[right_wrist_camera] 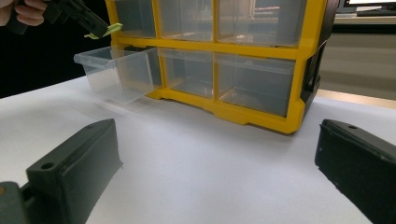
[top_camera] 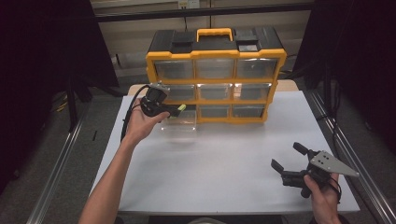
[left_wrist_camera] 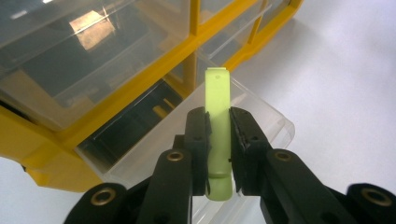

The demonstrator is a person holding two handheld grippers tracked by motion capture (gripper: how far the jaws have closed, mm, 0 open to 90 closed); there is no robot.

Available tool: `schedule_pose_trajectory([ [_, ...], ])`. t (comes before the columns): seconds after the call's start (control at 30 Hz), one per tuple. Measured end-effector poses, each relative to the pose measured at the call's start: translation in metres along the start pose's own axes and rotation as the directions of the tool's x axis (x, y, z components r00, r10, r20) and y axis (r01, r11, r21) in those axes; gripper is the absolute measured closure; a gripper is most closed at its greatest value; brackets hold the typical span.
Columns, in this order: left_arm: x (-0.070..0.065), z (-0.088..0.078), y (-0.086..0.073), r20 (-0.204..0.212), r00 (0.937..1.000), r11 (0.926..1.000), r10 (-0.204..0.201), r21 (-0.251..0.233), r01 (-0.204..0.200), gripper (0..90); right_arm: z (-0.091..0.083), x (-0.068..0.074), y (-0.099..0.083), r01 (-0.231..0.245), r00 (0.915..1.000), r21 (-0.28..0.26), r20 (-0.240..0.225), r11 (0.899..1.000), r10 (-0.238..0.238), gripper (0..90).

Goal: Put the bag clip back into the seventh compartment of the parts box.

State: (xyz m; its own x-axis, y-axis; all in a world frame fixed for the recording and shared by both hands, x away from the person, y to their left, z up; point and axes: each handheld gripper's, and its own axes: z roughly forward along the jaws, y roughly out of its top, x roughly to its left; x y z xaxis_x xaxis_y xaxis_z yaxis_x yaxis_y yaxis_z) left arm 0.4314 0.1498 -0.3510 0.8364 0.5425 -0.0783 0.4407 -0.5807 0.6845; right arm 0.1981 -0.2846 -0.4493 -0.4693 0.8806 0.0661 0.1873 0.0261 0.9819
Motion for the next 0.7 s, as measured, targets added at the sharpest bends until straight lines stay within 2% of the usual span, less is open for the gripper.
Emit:
schedule_pose_trajectory([
  [0.03, 0.0, 0.001, -0.001, -0.002, 0.9999, 0.9999, 0.013, 0.006, -0.013, 78.3, 0.0, 0.0, 0.0, -0.001, 1.0, 0.002, 0.0, 1.0, 0.001, 0.0],
  [0.1, -0.001, 0.004, -0.002, -0.001, 0.9999, 0.9999, -0.012, 0.0, 0.012, 78.3, 0.0, 0.001, 0.0, -0.003, 1.0, -0.001, 0.001, 1.0, 0.003, 0.0],
  [0.17, 0.0, 0.006, -0.004, -0.014, 0.9999, 0.9999, -0.011, -0.004, 0.011, 78.3, 0.0, 0.0, 0.0, -0.002, 1.0, 0.001, 0.0, 1.0, 0.002, 0.0],
  [0.2, 0.001, 0.006, -0.004, -0.001, 0.9998, 0.9998, -0.018, 0.002, 0.018, 78.3, 0.0, 0.0, 0.0, -0.002, 1.0, -0.001, 0.001, 1.0, 0.002, 0.0],
  [0.27, 0.002, 0.006, -0.005, 0.0, 0.9999, 0.9998, -0.014, 0.012, 0.014, 78.3, 0.0, 0.0, 0.0, -0.002, 1.0, -0.004, 0.002, 1.0, 0.002, 0.0],
  [0.3, 0.002, 0.007, -0.005, 0.001, 0.9996, 0.9996, -0.027, 0.006, 0.027, 78.3, 0.0, 0.0, 0.0, -0.003, 1.0, -0.003, 0.003, 1.0, 0.003, 0.0],
  [0.4, 0.002, 0.009, -0.005, -0.005, 1.0, 0.9998, -0.004, 0.017, 0.004, 78.3, 0.0, 0.0, 0.0, 0.0, 1.0, 0.001, 0.0, 1.0, 0.0, 0.0],
  [0.47, 0.002, 0.011, -0.005, -0.005, 0.9999, 0.9997, -0.016, 0.02, 0.017, 78.3, 0.0, 0.0, 0.0, 0.0, 1.0, -0.001, 0.002, 1.0, 0.0, 0.0],
  [0.53, 0.003, 0.013, -0.005, -0.009, 0.9999, 0.9995, -0.007, 0.032, 0.007, 78.3, 0.0, 0.0, 0.0, -0.001, 1.0, 0.0, 0.001, 1.0, 0.001, 0.0],
  [0.57, 0.002, 0.015, -0.006, -0.01, 0.9996, 0.9993, -0.027, 0.025, 0.028, 78.3, 0.0, 0.0, 0.0, -0.001, 1.0, 0.0, 0.001, 1.0, 0.001, 0.0],
  [0.6, 0.003, 0.015, -0.006, -0.009, 0.9999, 0.9989, 0.007, 0.046, -0.006, 78.3, 0.0, 0.0, 0.0, -0.001, 1.0, 0.001, 0.001, 1.0, 0.001, 0.0],
  [0.7, 0.002, 0.017, -0.007, -0.009, 0.9998, 0.9989, -0.015, 0.044, 0.016, 78.2, 0.0, 0.0, 0.0, -0.001, 1.0, -0.003, 0.001, 1.0, 0.001, 0.0],
])
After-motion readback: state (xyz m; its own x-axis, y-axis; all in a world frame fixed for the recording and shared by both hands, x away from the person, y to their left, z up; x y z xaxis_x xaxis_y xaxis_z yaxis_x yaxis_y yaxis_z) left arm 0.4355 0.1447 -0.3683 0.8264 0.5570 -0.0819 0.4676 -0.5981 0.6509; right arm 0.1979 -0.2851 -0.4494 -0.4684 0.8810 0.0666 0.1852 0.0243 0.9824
